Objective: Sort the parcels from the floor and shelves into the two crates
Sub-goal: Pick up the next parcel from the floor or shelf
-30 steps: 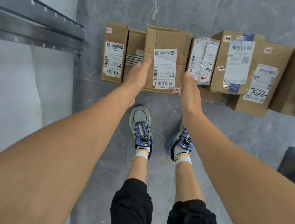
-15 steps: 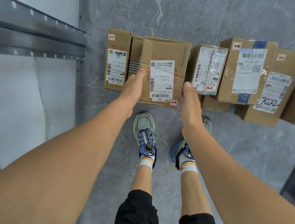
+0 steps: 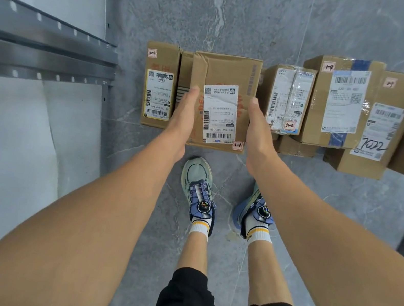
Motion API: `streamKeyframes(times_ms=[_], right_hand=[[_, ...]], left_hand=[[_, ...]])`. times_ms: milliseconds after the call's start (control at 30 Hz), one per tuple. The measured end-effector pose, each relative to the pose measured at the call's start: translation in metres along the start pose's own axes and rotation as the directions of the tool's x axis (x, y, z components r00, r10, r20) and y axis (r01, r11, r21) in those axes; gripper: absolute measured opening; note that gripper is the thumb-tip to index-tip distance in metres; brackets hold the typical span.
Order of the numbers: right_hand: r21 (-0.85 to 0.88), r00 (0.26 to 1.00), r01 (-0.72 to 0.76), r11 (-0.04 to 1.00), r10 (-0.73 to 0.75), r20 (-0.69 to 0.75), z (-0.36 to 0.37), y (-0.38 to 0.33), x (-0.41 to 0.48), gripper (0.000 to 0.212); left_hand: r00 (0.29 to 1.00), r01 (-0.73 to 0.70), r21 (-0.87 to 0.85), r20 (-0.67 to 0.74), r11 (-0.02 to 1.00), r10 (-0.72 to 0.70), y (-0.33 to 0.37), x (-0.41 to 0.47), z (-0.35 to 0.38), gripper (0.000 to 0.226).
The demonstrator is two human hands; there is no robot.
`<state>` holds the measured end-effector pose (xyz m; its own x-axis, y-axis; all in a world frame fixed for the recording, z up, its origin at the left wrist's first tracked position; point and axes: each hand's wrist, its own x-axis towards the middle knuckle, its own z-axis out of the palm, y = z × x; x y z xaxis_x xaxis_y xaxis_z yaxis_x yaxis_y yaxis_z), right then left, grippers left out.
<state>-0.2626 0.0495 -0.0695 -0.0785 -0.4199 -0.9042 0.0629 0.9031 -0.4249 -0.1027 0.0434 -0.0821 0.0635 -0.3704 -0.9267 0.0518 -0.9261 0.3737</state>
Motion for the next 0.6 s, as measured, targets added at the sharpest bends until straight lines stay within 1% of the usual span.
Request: streamKeyframes(times_ms=[33, 67, 133, 200, 333, 433, 500, 600], right_hand=[[-0.004, 1.0, 0.012, 1.0, -0.012, -0.004, 0.001, -0.002, -0.006, 0.067], [0.0, 1.0, 0.022, 1.0, -0.022, -0.007, 0.001, -0.004, -0.012, 0.065], [0.001, 0.999, 0.048, 0.999, -0.048, -0.003, 0.001, -0.012, -0.028, 0.068], [-0.005, 0.996, 0.091, 0.996, -0.091, 0.004, 0.001, -0.028, -0.048, 0.07], [-0.029, 0.98, 0.198, 0.98, -0.197, 0.025, 0.003, -0.076, -0.101, 0.053], [-0.06, 0.967, 0.253, 0.966, -0.251, 0.039, 0.005, -0.119, -0.154, 0.055], [-0.075, 0.948, 0.317, 0.946, -0.314, 0.04, 0.006, -0.152, -0.191, 0.056], [-0.092, 0.905, 0.425, 0.9, -0.421, 0.062, 0.006, -0.204, -0.247, 0.058]], left_hand=[[1.0, 0.002, -0.016, -0.002, 1.0, -0.002, 0.001, -0.006, -0.002, 0.106], [1.0, -0.005, -0.034, -0.003, 0.999, 0.005, 0.004, -0.016, -0.003, 0.103], [1.0, -0.029, -0.069, 0.003, 0.997, 0.029, 0.014, -0.038, -0.007, 0.09], [0.998, -0.063, -0.089, 0.013, 0.994, 0.064, 0.026, -0.059, -0.011, 0.093], [0.987, -0.156, -0.122, 0.021, 0.98, 0.159, 0.068, -0.119, -0.017, 0.093], [0.972, -0.226, -0.132, 0.039, 0.965, 0.233, 0.108, -0.18, -0.022, 0.091], [0.959, -0.277, -0.128, 0.032, 0.952, 0.283, 0.136, -0.222, -0.026, 0.086], [0.934, -0.352, -0.144, 0.014, 0.925, 0.357, 0.177, -0.284, -0.031, 0.064]])
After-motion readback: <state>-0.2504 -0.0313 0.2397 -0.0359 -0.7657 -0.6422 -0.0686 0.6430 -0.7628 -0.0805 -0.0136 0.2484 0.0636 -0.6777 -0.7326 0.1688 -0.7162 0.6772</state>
